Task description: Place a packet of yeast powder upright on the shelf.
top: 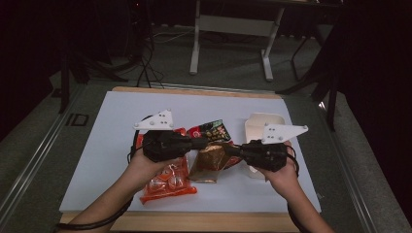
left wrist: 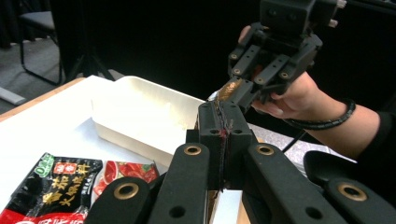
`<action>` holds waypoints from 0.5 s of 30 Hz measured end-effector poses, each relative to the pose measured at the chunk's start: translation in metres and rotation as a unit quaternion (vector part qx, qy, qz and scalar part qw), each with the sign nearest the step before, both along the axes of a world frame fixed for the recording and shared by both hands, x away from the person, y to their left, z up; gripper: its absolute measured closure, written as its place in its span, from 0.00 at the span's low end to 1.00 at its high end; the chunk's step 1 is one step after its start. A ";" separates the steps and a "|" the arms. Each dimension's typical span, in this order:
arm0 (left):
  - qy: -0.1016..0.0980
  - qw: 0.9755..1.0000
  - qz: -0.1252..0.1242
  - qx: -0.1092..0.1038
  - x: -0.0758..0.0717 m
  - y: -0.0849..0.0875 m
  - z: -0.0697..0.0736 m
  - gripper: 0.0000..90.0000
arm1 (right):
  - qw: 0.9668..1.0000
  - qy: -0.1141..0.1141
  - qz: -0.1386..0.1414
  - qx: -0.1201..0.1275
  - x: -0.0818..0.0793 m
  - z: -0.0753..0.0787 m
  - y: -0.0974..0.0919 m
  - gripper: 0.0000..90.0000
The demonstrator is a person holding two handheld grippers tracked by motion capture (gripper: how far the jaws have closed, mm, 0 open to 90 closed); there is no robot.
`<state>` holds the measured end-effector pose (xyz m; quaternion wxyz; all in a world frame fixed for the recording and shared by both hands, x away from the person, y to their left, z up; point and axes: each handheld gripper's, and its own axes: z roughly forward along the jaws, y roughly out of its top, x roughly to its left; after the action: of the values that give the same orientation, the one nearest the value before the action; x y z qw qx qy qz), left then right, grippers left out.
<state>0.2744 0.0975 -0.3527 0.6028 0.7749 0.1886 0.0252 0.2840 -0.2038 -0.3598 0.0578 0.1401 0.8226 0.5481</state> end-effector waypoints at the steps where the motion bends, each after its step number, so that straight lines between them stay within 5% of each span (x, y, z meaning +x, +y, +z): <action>1: 0.001 1.000 -0.003 0.000 0.000 0.001 0.000 0.99 | 1.000 0.003 0.001 0.001 0.001 0.001 0.000 0.99; 6: 0.002 1.000 -0.005 0.000 0.001 0.005 0.000 0.92 | 1.000 0.001 0.012 -0.007 0.005 0.007 0.003 1.00; 13: -0.027 0.999 0.017 0.004 -0.003 0.013 -0.004 0.52 | 1.000 -0.006 0.020 -0.011 0.012 0.020 0.000 1.00; 15: -0.024 0.999 0.017 -0.011 -0.003 0.018 -0.005 0.42 | 1.000 -0.008 0.016 -0.011 0.014 0.025 -0.002 1.00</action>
<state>0.2714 0.1156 -0.3582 0.6151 0.7641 0.1874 0.0522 0.2976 -0.2056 -0.3348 0.0570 0.1218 0.8303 0.5408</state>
